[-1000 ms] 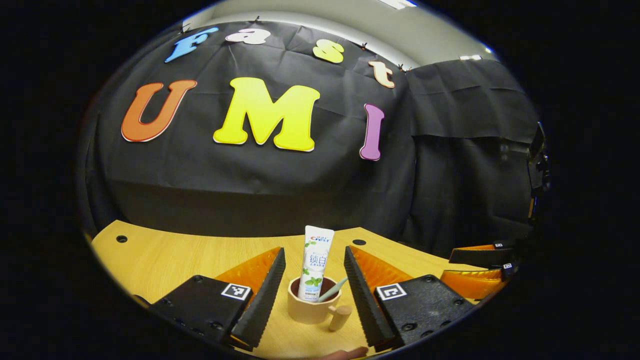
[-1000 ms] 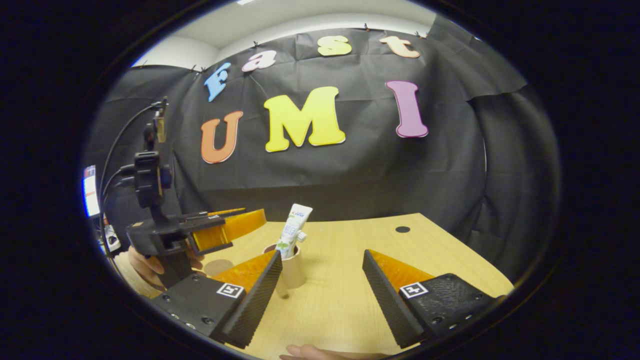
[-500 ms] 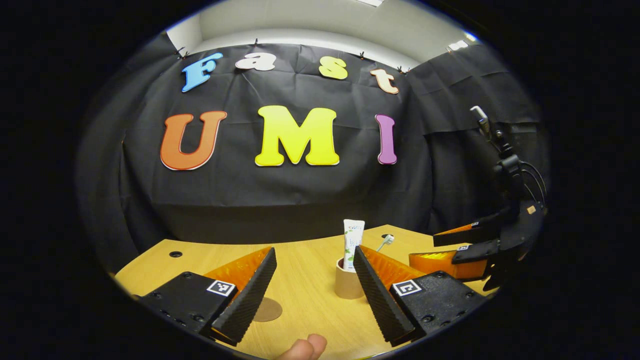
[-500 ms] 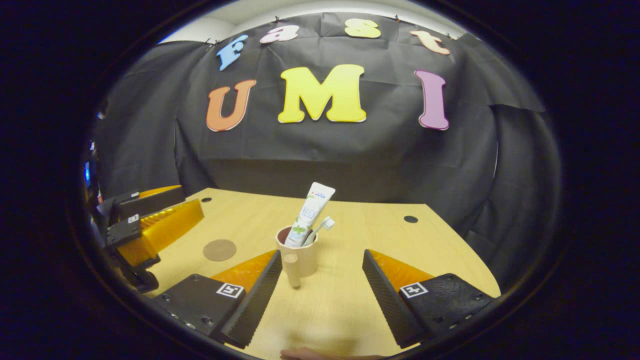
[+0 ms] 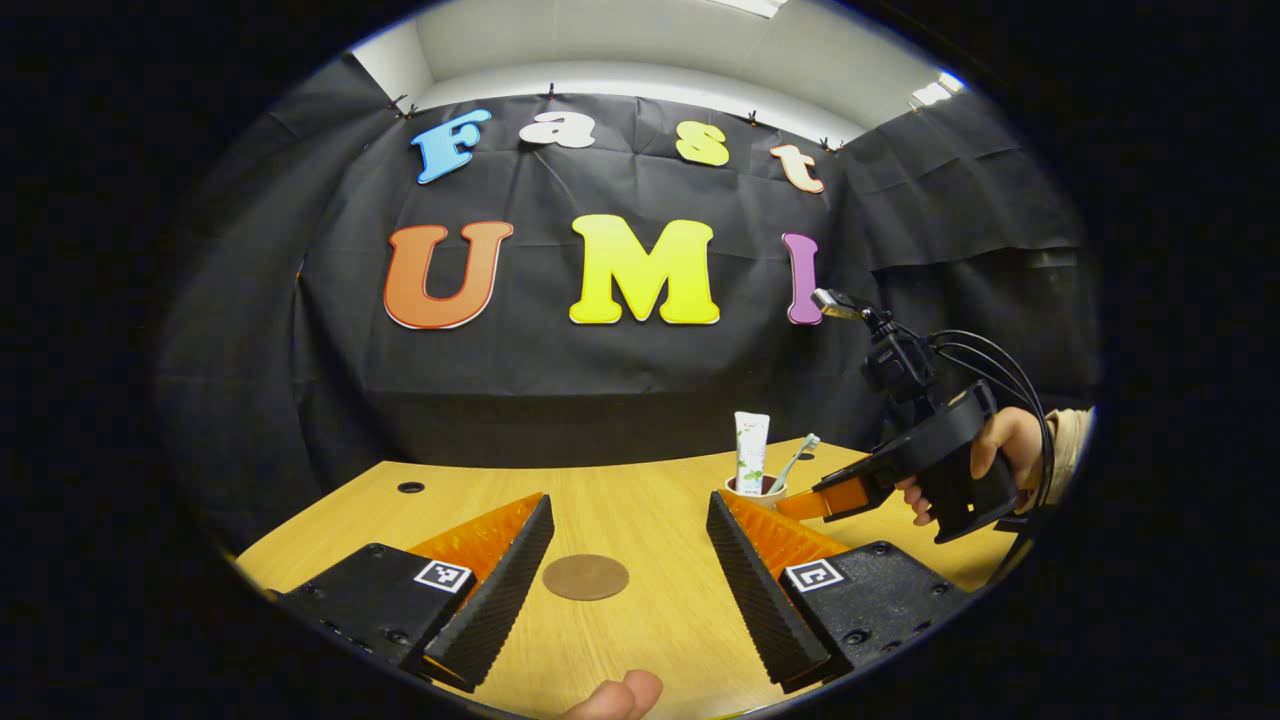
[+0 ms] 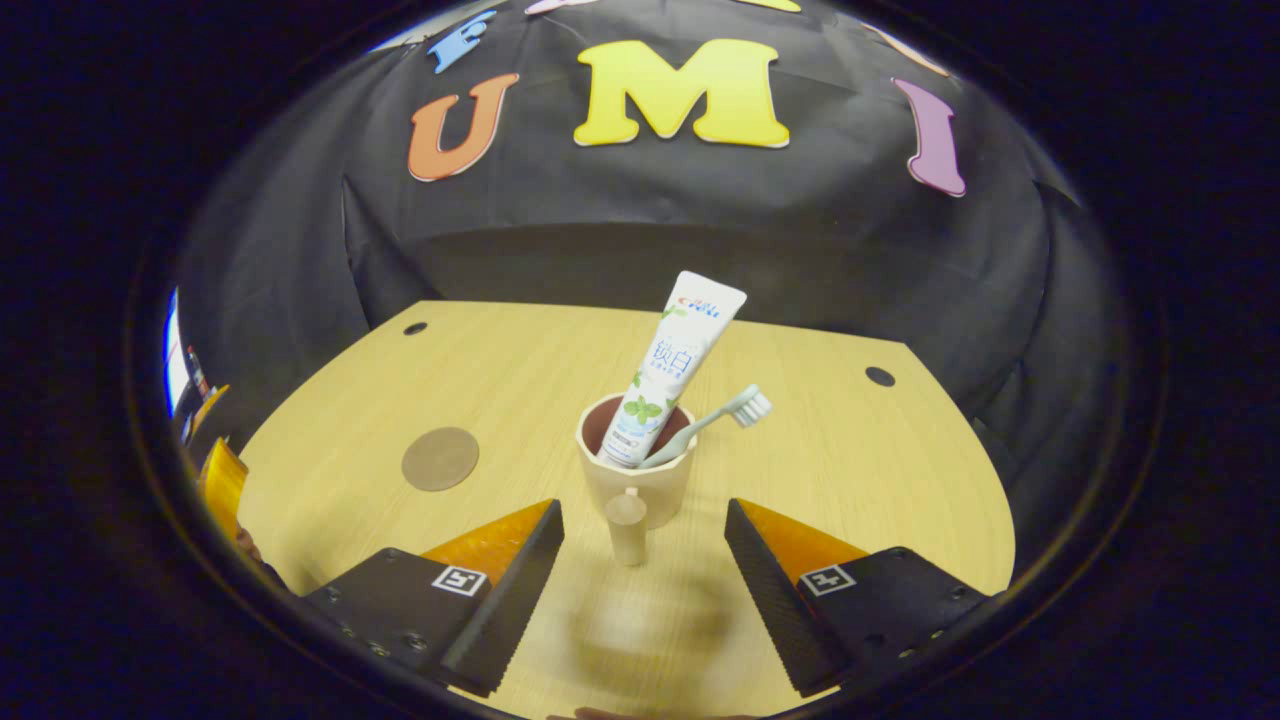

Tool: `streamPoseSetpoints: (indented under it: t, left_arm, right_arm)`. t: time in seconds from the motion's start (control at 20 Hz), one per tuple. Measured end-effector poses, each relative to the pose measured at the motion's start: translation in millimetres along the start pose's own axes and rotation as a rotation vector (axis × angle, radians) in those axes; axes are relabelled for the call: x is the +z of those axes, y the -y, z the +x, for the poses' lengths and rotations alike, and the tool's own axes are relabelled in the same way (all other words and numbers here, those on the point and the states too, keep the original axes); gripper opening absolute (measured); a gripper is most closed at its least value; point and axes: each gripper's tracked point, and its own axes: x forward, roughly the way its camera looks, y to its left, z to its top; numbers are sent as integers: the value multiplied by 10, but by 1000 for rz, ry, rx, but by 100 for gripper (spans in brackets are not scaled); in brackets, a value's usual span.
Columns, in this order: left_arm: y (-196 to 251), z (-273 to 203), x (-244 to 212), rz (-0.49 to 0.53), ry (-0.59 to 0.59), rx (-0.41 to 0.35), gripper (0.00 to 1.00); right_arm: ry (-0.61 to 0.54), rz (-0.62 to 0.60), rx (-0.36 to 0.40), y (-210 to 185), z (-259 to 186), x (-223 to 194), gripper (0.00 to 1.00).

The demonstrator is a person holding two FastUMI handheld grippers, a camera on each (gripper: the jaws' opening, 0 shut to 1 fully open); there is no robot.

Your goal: Put the toothbrush and toothpaste on the desktop into the cup, then pick up the cup and place it on the coaster on the desktop.

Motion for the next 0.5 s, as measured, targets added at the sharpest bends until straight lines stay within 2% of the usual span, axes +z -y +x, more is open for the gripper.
streamPoseSetpoints:
  t: [0.2,0.3,0.35,0.5]
  left_arm:
    - [-212,-99,-111,-18,1,36,98]
    - [-315,-150,-190,-33,-11,57,100]
    - [-352,-169,-211,-33,-13,66,98]
    - [-402,-209,-379,-35,-42,78,98]
  right_arm:
    - [-205,21,18,-96,271,-117,96]
    - [-282,24,-7,-97,350,-158,93]
    - [-330,23,-10,-129,372,-195,93]
    - [-396,6,-25,-183,519,-260,80]
